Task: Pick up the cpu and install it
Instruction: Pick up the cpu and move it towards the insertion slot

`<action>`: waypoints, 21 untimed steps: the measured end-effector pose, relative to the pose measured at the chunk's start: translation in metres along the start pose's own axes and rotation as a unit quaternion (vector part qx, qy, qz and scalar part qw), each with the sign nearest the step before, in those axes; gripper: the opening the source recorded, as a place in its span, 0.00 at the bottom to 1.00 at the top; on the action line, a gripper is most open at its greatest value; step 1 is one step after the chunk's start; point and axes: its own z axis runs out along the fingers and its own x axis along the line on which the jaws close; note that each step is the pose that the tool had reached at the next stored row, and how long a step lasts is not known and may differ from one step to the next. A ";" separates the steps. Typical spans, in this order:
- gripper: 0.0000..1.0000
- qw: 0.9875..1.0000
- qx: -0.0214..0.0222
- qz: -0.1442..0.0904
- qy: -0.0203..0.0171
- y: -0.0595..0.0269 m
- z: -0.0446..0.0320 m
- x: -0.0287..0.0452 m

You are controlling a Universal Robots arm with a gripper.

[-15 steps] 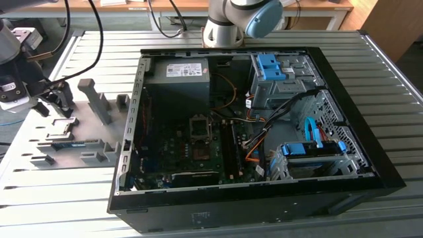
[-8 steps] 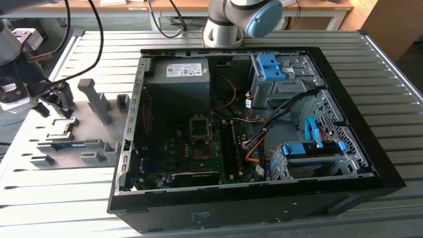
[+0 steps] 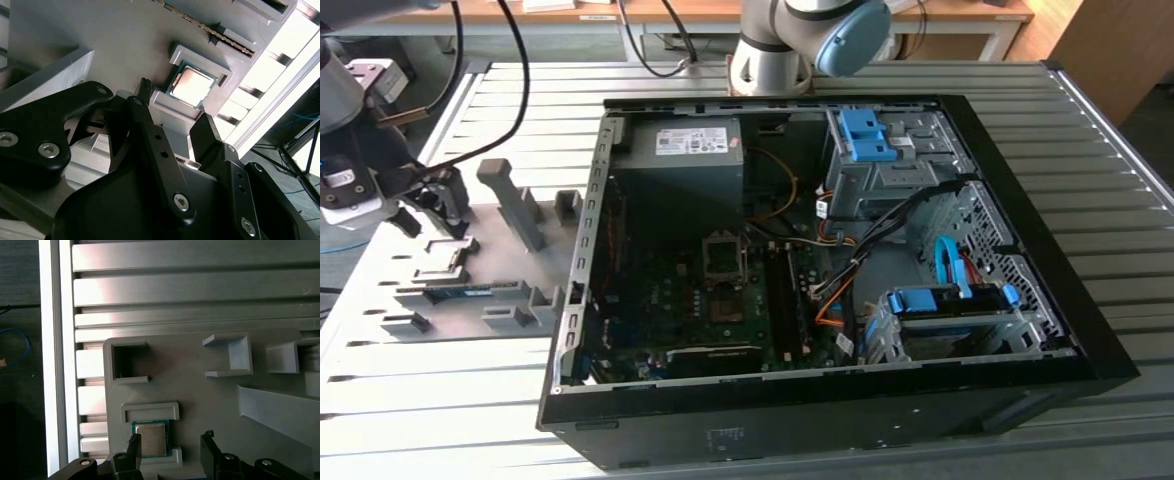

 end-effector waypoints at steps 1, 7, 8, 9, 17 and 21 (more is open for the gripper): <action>0.59 1.000 0.000 0.000 0.000 0.0000 0.0002 0.0000; 0.59 1.000 0.000 0.000 0.000 -0.0001 0.0021 0.0000; 0.59 1.000 0.000 0.000 0.000 -0.0001 0.0023 0.0000; 0.59 1.000 0.000 0.000 0.000 -0.0001 0.0027 0.0001; 0.59 1.000 0.000 0.000 0.000 -0.0002 0.0058 0.0006; 0.59 1.000 0.000 0.000 0.000 -0.0003 0.0078 0.0007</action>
